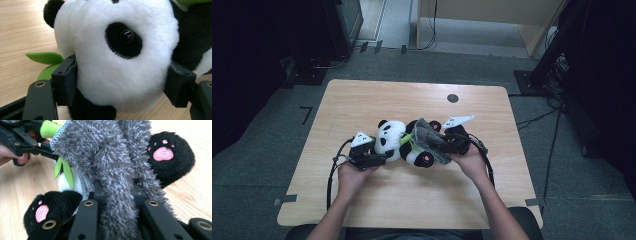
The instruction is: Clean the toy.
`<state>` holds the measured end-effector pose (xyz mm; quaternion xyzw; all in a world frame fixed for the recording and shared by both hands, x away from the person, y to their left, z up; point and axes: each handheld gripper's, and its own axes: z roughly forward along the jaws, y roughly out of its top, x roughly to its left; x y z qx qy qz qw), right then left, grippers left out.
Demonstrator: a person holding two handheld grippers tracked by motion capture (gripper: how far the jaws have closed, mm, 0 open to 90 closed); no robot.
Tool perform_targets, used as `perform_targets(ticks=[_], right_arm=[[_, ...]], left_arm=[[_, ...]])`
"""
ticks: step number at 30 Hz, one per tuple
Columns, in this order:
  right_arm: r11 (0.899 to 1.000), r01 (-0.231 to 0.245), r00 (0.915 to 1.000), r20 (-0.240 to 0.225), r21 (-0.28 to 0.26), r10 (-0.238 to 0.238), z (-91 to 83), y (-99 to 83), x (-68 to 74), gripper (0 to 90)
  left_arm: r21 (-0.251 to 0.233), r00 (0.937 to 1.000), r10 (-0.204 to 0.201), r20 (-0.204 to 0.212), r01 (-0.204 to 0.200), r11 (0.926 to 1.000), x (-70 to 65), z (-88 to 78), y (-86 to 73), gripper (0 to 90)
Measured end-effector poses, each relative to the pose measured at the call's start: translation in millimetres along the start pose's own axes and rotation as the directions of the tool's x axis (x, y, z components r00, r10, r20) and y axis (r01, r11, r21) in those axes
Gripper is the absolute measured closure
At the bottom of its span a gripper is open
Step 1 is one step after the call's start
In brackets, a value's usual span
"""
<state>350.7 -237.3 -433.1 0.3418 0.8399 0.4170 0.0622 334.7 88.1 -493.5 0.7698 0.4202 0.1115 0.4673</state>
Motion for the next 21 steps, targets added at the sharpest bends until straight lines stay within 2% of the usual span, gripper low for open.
perform_targets(ticks=[7, 10, 15, 19, 21], right_arm=[[1.0, -0.018, 0.9995, -0.026, 0.001, 0.018, -1.0, -4.1, -7.2, 75.2], [1.0, -0.014, 0.9997, -0.022, 0.007, 0.014, -2.5, -6.5, -8.3, 75.2], [0.999, 0.008, 1.0, -0.005, 0.032, -0.008, -7.1, -10.3, -10.7, 75.3], [0.998, -0.003, 0.9997, 0.023, 0.064, 0.002, -16.5, -13.0, -17.3, 75.4], [0.998, -0.008, 0.9997, 0.026, 0.064, 0.006, -19.2, -12.8, -18.9, 75.4]], left_arm=[[0.004, 1.0, -0.003, 0.002, 0.003, 1.0, 0.2, 0.0, 1.0, 24.8], [0.005, 1.0, 0.0, 0.002, 0.0, 1.0, 0.1, -0.2, 1.0, 24.7], [0.005, 1.0, 0.0, 0.001, 0.0, 1.0, -0.1, -0.2, 1.1, 24.7], [0.007, 1.0, 0.0, 0.004, 0.0, 1.0, 0.4, -0.2, 1.6, 25.2], [0.007, 1.0, -0.003, 0.005, 0.003, 1.0, 0.9, -0.2, 1.9, 25.3]])
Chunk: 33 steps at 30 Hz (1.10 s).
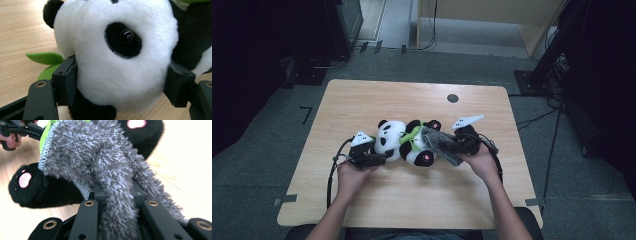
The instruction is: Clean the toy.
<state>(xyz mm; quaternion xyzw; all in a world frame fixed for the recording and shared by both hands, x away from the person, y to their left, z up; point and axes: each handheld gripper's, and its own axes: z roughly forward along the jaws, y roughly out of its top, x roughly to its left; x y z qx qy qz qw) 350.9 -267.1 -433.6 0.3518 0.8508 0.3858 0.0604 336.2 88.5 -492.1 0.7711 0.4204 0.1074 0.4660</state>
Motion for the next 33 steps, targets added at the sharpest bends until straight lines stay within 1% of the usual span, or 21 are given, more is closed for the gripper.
perform_targets(ticks=[2, 4, 5, 6, 7, 8, 10, 11, 12, 14, 16, 18, 20, 25, 28, 30, 31, 33], right_arm=[[1.0, -0.007, 1.0, 0.006, -0.007, 0.007, -4.6, 0.0, -1.8, 75.5], [1.0, -0.014, 0.9999, -0.006, -0.011, 0.014, -8.6, 0.5, -0.8, 75.5], [1.0, -0.006, 0.9999, -0.016, -0.023, 0.005, -13.1, 2.8, 2.9, 75.5], [1.0, -0.006, 0.9999, -0.016, -0.023, 0.005, -13.1, 2.8, 2.9, 75.5], [0.999, 0.009, 0.9998, -0.014, -0.043, -0.01, -19.4, 6.9, 7.7, 75.6], [0.999, 0.009, 0.9998, -0.014, -0.043, -0.01, -19.4, 6.9, 7.7, 75.6], [0.998, 0.022, 0.9997, -0.01, -0.066, -0.023, -27.7, 12.0, 13.5, 75.6], [0.996, 0.024, 0.9997, 0.0, -0.087, -0.024, -34.1, 17.8, 19.2, 75.6], [0.996, 0.024, 0.9997, 0.0, -0.087, -0.024, -34.1, 17.8, 19.2, 75.6], [0.994, 0.043, 0.9991, 0.008, -0.104, -0.042, -37.5, 24.1, 25.4, 75.6], [0.992, 0.043, 0.9991, 0.013, -0.12, -0.041, -37.6, 31.2, 29.2, 75.6], [0.991, 0.031, 0.9995, 0.011, -0.131, -0.029, -34.2, 38.0, 30.7, 75.5], [0.992, 0.022, 0.9998, 0.005, -0.127, -0.021, -26.7, 43.7, 31.7, 75.6], [0.993, 0.011, 0.9999, -0.009, -0.117, -0.012, 0.6, 52.0, 33.8, 75.3], [0.996, 0.009, 0.9998, -0.015, -0.083, -0.01, 17.9, 52.0, 35.4, 75.2], [0.998, 0.026, 0.9997, 0.0, -0.052, -0.026, 27.3, 49.8, 37.5, 75.2], [0.998, 0.029, 0.9996, 0.005, -0.054, -0.028, 29.7, 47.8, 38.3, 75.3], [0.997, 0.019, 0.9998, -0.005, -0.072, -0.019, 29.1, 44.0, 36.5, 75.3]], left_arm=[[0.0, 1.0, -0.002, 0.0, 0.002, 1.0, 0.1, 0.1, 0.0, 25.3], [0.002, 1.0, -0.002, -0.002, 0.002, 1.0, -0.1, 0.0, 0.2, 25.3], [0.001, 1.0, -0.003, -0.004, 0.003, 1.0, -0.4, 0.1, 0.2, 25.3], [0.001, 1.0, -0.003, -0.004, 0.003, 1.0, -0.4, 0.1, 0.2, 25.3], [0.001, 1.0, -0.003, -0.005, 0.003, 1.0, -0.9, 0.0, 0.2, 25.3], [0.001, 1.0, -0.003, -0.005, 0.003, 1.0, -0.9, 0.0, 0.2, 25.2], [0.003, 1.0, 0.0, -0.006, 0.0, 1.0, -1.2, -0.1, 0.2, 25.2], [0.003, 1.0, 0.001, -0.007, -0.001, 1.0, -1.3, -0.1, 0.2, 25.2], [0.003, 1.0, 0.003, -0.008, -0.003, 1.0, -1.3, -0.2, 0.3, 25.2], [0.003, 0.9999, 0.001, -0.011, -0.001, 1.0, -2.0, -0.2, 0.2, 25.2], [0.003, 0.9999, 0.0, -0.011, 0.0, 1.0, -2.2, -0.2, 0.2, 25.2], [0.003, 0.9999, 0.0, -0.012, 0.0, 1.0, -2.3, -0.2, 0.2, 25.2], [0.003, 0.9999, 0.0, -0.011, 0.0, 1.0, -2.1, -0.2, 0.2, 25.2], [0.002, 1.0, 0.0, -0.009, 0.0, 1.0, -1.6, -0.2, 0.4, 25.2], [0.003, 1.0, -0.001, -0.01, 0.001, 1.0, -1.6, -0.1, 0.5, 25.2], [0.002, 0.9999, -0.002, -0.011, 0.002, 1.0, -1.7, 0.1, 0.5, 25.2], [0.004, 0.9999, -0.001, -0.01, 0.001, 1.0, -1.5, -0.1, 0.5, 25.2], [0.005, 0.9999, 0.004, -0.01, -0.004, 1.0, -1.6, -0.1, 0.4, 25.2]])
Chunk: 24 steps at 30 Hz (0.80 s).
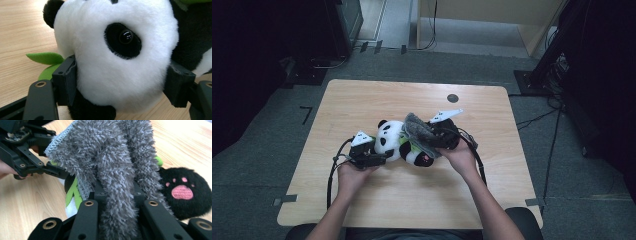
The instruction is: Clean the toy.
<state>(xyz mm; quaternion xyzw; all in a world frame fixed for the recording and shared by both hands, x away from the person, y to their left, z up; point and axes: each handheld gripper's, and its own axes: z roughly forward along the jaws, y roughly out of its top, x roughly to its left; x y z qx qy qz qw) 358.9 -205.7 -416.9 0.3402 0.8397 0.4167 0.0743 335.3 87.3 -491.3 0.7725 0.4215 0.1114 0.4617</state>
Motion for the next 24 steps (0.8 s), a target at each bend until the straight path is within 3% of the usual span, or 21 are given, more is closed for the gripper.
perform_targets(ticks=[6, 14, 24], right_arm=[[1.0, -0.025, 0.9996, -0.015, -0.018, 0.024, -4.7, -16.2, -5.2, 75.5], [0.998, -0.059, 0.9983, -0.005, 0.002, 0.059, -14.7, -37.4, -14.4, 75.4], [0.996, -0.07, 0.9967, 0.045, 0.049, 0.068, -24.2, -55.3, -25.5, 75.5]], left_arm=[[-0.002, 1.0, 0.003, 0.0, -0.003, 1.0, -1.0, 0.0, -0.5, 25.1], [-0.003, 1.0, 0.0, 0.006, 0.0, 1.0, 0.3, 0.1, -0.3, 25.2], [-0.005, 0.9999, -0.008, 0.008, 0.008, 0.9999, 0.7, 0.1, -0.2, 25.0]])
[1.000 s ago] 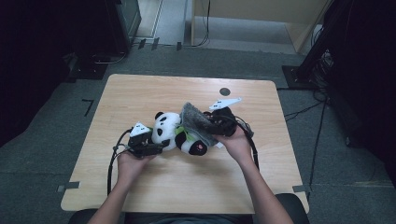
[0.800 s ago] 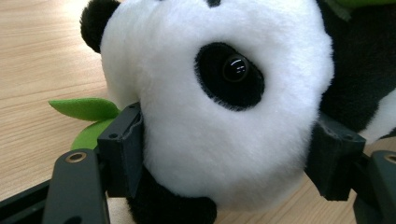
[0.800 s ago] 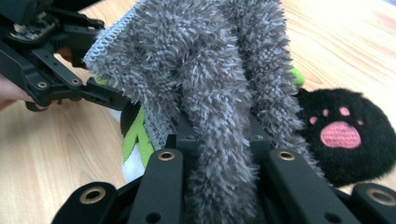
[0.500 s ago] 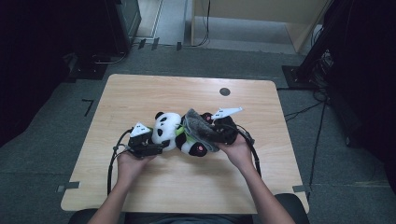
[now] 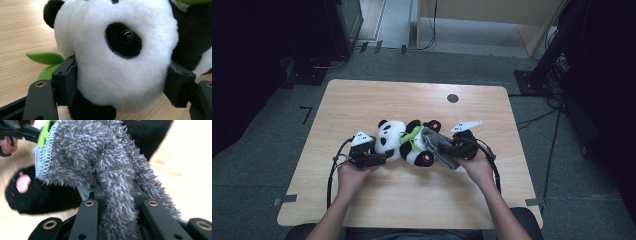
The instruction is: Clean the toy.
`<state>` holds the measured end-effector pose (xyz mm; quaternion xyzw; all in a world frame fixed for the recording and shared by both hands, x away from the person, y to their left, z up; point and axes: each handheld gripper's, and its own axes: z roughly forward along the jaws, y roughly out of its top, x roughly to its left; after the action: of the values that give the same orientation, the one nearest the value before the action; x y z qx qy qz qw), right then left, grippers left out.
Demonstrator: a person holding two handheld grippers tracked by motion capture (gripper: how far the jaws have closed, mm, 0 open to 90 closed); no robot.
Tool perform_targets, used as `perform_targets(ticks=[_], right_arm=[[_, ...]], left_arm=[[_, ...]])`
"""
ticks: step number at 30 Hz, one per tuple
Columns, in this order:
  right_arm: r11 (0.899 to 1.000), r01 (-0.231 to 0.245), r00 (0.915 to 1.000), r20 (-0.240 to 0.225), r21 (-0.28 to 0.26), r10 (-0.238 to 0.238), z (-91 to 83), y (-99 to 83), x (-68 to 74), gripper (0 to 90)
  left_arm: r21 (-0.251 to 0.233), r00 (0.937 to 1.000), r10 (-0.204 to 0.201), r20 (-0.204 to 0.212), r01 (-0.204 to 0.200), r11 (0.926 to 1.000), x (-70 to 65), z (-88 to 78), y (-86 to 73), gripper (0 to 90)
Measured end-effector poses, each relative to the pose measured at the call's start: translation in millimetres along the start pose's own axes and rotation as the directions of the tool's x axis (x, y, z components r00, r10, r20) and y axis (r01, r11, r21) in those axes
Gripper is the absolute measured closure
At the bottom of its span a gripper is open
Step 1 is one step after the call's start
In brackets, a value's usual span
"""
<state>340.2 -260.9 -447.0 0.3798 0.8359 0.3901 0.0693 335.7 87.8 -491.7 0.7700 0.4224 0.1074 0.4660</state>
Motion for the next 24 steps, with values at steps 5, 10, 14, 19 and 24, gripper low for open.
perform_targets(ticks=[5, 10, 14, 19, 24], right_arm=[[0.999, -0.011, 0.9995, 0.03, 0.031, 0.01, -6.0, -4.8, -6.4, 75.5], [0.999, -0.035, 0.9993, 0.015, 0.006, 0.035, -17.7, -4.9, -10.0, 75.7], [0.999, -0.018, 0.9998, -0.011, -0.036, 0.018, -31.7, 5.0, -1.6, 75.8], [0.993, 0.021, 0.999, -0.037, -0.117, -0.025, -50.9, 33.1, 14.5, 75.9], [0.99, 0.094, 0.9937, -0.052, -0.105, -0.099, -37.9, 75.2, 33.7, 75.8]], left_arm=[[-0.002, 1.0, -0.002, 0.001, 0.002, 1.0, 0.4, 0.0, 0.0, 24.7], [-0.012, 1.0, 0.003, 0.007, -0.003, 0.9999, 1.5, -0.2, -0.7, 23.8], [-0.018, 1.0, 0.002, 0.006, -0.002, 0.9998, 1.4, -0.1, -0.5, 20.9], [-0.027, 1.0, 0.002, 0.009, -0.002, 0.9996, 0.9, 0.1, -0.3, 18.1], [-0.025, 0.9999, 0.004, 0.014, -0.004, 0.9997, 1.9, -0.2, 0.5, 16.6]])
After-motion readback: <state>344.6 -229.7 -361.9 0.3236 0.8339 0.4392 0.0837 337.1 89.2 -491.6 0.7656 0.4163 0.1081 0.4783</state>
